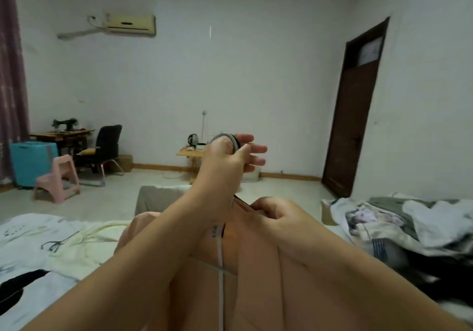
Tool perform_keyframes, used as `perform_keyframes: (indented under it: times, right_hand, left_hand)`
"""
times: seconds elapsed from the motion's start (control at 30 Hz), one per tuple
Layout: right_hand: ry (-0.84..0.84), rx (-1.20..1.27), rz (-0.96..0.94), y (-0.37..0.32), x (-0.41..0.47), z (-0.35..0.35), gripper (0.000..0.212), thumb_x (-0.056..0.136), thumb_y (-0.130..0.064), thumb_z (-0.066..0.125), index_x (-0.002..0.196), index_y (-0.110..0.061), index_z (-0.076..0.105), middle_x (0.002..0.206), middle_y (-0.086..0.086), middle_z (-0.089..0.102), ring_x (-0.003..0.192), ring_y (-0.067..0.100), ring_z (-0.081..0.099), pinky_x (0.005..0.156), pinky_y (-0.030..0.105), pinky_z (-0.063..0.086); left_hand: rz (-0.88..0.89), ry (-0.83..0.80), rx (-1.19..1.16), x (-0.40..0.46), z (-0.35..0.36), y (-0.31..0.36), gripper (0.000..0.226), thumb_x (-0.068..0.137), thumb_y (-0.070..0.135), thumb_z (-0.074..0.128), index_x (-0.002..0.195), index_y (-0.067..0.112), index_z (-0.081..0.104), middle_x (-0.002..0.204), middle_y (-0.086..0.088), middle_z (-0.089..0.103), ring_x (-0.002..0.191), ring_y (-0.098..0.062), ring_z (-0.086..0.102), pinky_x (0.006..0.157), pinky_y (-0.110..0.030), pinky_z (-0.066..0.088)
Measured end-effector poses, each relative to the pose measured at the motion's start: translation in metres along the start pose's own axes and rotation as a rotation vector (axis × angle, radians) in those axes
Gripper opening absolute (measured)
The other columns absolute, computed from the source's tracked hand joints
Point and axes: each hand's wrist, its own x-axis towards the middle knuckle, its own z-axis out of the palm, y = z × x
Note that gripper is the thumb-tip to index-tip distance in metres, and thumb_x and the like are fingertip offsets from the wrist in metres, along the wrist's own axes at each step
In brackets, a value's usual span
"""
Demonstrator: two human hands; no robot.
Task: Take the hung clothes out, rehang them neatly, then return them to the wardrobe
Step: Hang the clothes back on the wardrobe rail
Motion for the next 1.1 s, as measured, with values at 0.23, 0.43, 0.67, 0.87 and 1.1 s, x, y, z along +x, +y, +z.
perform_keyframes:
  times: [0.23, 0.43, 0.67, 0.87, 1.1]
  right_hand:
    - [-0.047, -0.174, 0.290, 0.040, -0.100, -0.079, 0.040, 0.076, -0.045, 0.061, 0.107, -0.021, 0.056, 0.106, 0.005, 0.065, 0.097, 0.020, 0.063, 0.090, 0.049, 0.049]
    - [0.039, 0.314, 0.333, 0.071, -0.183, -0.117, 0.034, 0.088, 0.000, 0.056, 0.121, -0.005, 0.055, 0.119, 0.026, 0.059, 0.111, 0.043, 0.057, 0.100, 0.054, 0.042]
    - [0.343, 0.581, 0.257, 0.095, -0.274, -0.150, 0.037, 0.067, 0.000, 0.056, 0.104, -0.003, 0.062, 0.086, 0.006, 0.066, 0.078, 0.015, 0.061, 0.071, 0.024, 0.047]
    - [0.629, 0.698, 0.268, 0.109, -0.344, -0.177, 0.041, 0.065, -0.001, 0.058, 0.106, 0.003, 0.062, 0.096, 0.023, 0.060, 0.095, 0.034, 0.047, 0.089, 0.045, 0.034]
    - [0.890, 0.625, 0.381, 0.111, -0.423, -0.203, 0.043, 0.067, 0.005, 0.068, 0.109, 0.001, 0.063, 0.113, 0.032, 0.060, 0.107, 0.045, 0.057, 0.105, 0.056, 0.034]
  left_hand:
    - [-0.056, -0.208, -0.185, -0.002, 0.089, 0.011, 0.025, 0.100, 0.008, 0.035, 0.086, 0.014, 0.055, 0.063, 0.007, 0.069, 0.056, -0.006, 0.063, 0.058, -0.016, 0.050]
    - [-0.051, -0.421, -0.323, -0.028, 0.192, 0.023, 0.026, 0.100, 0.005, 0.032, 0.086, 0.012, 0.053, 0.063, 0.006, 0.067, 0.052, -0.004, 0.061, 0.054, -0.013, 0.050]
    - [0.006, -0.642, -0.269, -0.065, 0.295, 0.048, 0.020, 0.099, 0.011, 0.036, 0.089, 0.017, 0.052, 0.074, 0.005, 0.069, 0.069, -0.010, 0.064, 0.067, -0.023, 0.049]
    - [0.140, -0.615, -0.049, -0.122, 0.352, 0.058, 0.032, 0.090, 0.035, 0.049, 0.119, 0.022, 0.052, 0.104, 0.011, 0.065, 0.093, 0.001, 0.060, 0.086, -0.030, 0.048]
    - [0.212, -0.516, -0.103, -0.221, 0.412, 0.048, 0.015, 0.086, 0.033, 0.057, 0.093, 0.043, 0.047, 0.102, 0.018, 0.054, 0.103, 0.000, 0.050, 0.087, -0.022, 0.040]
